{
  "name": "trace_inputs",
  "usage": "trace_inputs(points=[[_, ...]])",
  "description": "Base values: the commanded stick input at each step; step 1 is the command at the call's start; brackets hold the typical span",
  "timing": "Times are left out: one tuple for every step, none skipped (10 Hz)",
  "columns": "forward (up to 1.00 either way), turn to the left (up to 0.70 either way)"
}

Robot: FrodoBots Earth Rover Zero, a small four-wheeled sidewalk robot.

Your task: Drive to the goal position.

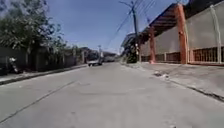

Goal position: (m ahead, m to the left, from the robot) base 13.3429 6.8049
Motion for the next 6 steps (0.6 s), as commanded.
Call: trace_inputs(points=[[1.0,-0.11],[1.0,-0.27],[1.0,-0.38],[1.0,-0.32],[1.0,-0.19],[1.0,-0.07]])
